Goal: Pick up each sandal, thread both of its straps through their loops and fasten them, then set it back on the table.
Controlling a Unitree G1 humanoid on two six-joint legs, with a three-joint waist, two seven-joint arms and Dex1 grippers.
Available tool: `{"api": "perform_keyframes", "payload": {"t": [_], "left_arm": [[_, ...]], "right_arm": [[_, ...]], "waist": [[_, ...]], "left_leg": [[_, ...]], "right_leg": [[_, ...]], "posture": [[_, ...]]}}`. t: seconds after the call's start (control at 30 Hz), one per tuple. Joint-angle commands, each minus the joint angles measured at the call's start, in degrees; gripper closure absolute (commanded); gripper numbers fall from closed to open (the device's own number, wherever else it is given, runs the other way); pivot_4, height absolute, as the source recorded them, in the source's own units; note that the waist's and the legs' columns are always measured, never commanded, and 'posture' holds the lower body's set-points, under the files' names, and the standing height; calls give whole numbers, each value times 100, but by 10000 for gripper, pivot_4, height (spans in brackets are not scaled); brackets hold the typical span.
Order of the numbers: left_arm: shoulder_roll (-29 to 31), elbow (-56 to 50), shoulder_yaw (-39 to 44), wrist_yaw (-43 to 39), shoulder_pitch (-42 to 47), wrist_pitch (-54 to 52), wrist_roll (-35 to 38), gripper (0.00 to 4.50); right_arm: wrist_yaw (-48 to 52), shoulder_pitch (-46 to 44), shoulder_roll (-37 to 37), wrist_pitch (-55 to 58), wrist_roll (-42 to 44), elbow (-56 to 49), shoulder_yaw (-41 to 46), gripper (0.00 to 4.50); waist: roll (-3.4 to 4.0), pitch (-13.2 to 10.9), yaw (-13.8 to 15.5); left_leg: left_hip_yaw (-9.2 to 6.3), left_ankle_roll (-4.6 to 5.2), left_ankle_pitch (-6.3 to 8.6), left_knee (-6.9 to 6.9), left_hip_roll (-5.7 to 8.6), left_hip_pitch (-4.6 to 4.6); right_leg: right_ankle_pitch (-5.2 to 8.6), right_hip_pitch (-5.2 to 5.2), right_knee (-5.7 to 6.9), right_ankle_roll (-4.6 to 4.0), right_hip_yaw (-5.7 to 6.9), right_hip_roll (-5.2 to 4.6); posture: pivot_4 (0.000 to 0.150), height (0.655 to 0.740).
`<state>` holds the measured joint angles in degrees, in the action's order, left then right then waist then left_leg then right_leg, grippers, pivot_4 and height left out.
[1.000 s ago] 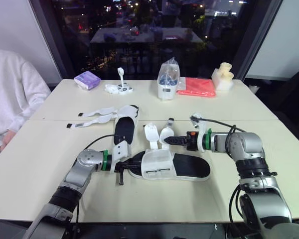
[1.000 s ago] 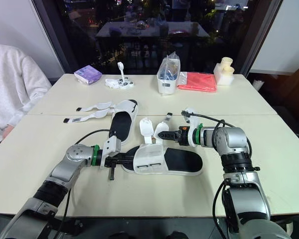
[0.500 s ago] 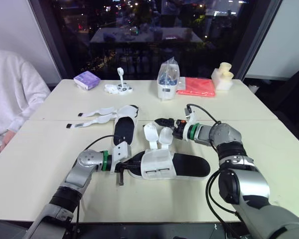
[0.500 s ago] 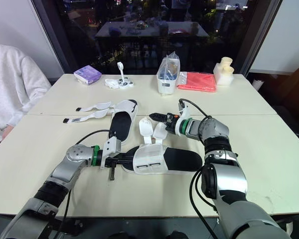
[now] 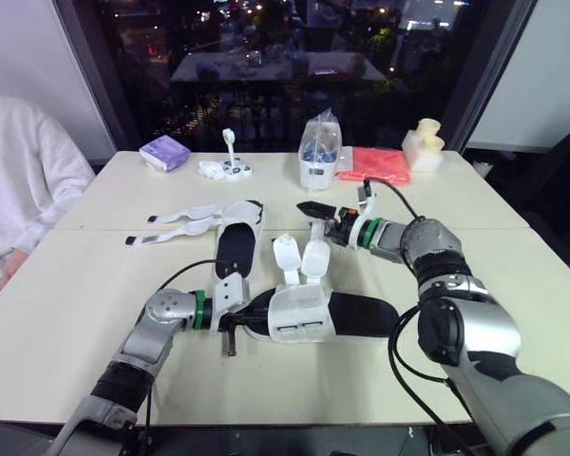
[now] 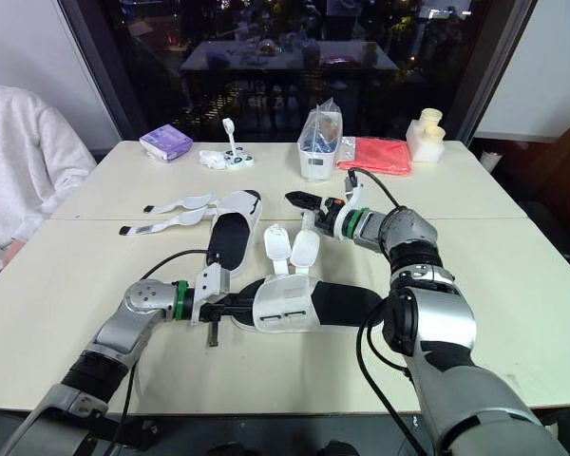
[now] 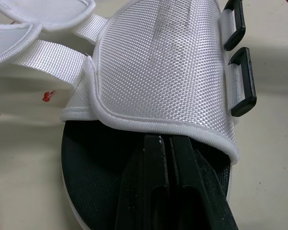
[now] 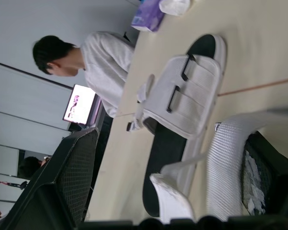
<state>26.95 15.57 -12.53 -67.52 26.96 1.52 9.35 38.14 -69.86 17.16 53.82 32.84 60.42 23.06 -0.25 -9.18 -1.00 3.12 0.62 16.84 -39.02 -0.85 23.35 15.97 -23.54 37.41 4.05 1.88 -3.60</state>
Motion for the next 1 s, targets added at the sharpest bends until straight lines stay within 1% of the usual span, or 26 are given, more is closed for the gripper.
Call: {"api": "perform_keyframes", "payload": {"t": [0.03,0.07,0.13,0.17,0.23,0.3,0.37,0.4,0.5,0.6,0.7,0.8,0.87,0.9,0.97,1.0], "left_arm": [[44,-129,-43,-13,-124,-73,-20,44235],[40,-135,-44,-9,-129,-80,-17,44235],[34,-145,-49,-8,-137,-92,-15,45000],[32,-148,-51,-8,-139,-96,-13,45000],[30,-145,-53,-14,-142,-100,-11,45000],[29,-132,-55,-22,-139,-100,-10,45000],[25,-110,-57,-30,-126,-101,-9,45000],[21,-103,-60,-33,-119,-104,-10,45000],[15,-108,-63,-38,-116,-126,-5,45000],[5,-128,-70,-35,-122,-164,-1,45000],[-9,-163,-85,-29,-133,-204,1,45000],[-4,-177,-91,-38,-139,-219,6,45000],[11,-196,-96,-64,-140,-248,16,45000],[19,-213,-99,-79,-140,-276,23,45000],[39,-252,-113,-111,-146,-327,30,45000],[59,-275,-125,-143,-152,-353,35,45000]], "right_arm": [[309,-145,68,40,116,-368,-2,2957],[359,-137,64,47,112,-429,-24,2957],[400,-126,57,81,119,-539,-35,8214],[409,-119,53,106,132,-601,-30,11992],[441,-83,46,163,162,-774,-38,21593],[496,-34,49,266,203,-965,-52,31464],[562,40,47,434,251,-1256,-99,42306],[604,107,45,541,286,-1492,-151,44138],[615,403,17,839,434,-2395,-313,44138],[777,1174,93,945,498,-4304,-1013,44138],[983,1989,316,1106,867,-6189,-1429,44138],[1177,2619,597,940,1109,-7451,-1632,44138],[1289,3149,850,312,815,-8291,-1949,44138],[1372,3385,1067,-57,512,-8610,-2237,44138],[1493,3740,1393,-660,66,-9003,-2649,44138],[1676,3894,1598,-858,-2,-9190,-2786,44138]], "waist": [[0,0,-1],[0,0,0],[1,0,1],[1,0,1],[1,0,0],[1,0,-1],[1,0,0],[2,0,1],[2,1,2],[6,3,11],[11,6,21],[11,6,20],[10,6,22],[10,6,21],[9,7,21],[10,6,22]], "left_leg": [[-1,0,0,1,0,0],[0,0,0,2,0,0],[-1,0,0,3,0,3],[-1,-1,0,3,0,3],[-1,-1,0,4,0,3],[-1,-1,1,5,0,3],[-2,-2,1,7,0,3],[-2,-2,1,7,0,3],[-3,-2,1,10,0,3],[-6,-2,1,14,0,8],[-7,-2,2,19,0,13],[-7,0,2,20,1,16],[-7,2,4,20,1,15],[-8,3,4,20,0,12],[-8,4,5,19,1,12],[-8,4,5,19,1,12]], "right_leg": [[0,0,-1,0,0,-1],[0,0,-2,0,0,-1],[0,-3,-3,0,0,-3],[0,-3,-4,0,0,-4],[0,-4,-5,0,0,-5],[0,-5,-5,-1,0,-6],[0,-5,-6,-1,0,-7],[0,-5,-6,-1,0,-8],[0,-6,-9,-2,0,-10],[0,-11,-12,-2,0,-11],[0,-16,-15,-2,0,-11],[0,-18,-20,-1,0,-11],[0,-16,-21,-2,0,-11],[0,-13,-22,-2,0,-11],[0,-13,-23,-2,0,-11],[1,-13,-23,-3,0,-11]], "posture": [[1500,7400],[1500,7400],[1500,7400],[1500,7400],[1500,7400],[1500,7400],[1500,7400],[1500,7400],[1500,7400],[1500,7400],[1500,7400],[1500,7400],[1500,7400],[1500,7400],[1500,7400],[1500,7400]]}}
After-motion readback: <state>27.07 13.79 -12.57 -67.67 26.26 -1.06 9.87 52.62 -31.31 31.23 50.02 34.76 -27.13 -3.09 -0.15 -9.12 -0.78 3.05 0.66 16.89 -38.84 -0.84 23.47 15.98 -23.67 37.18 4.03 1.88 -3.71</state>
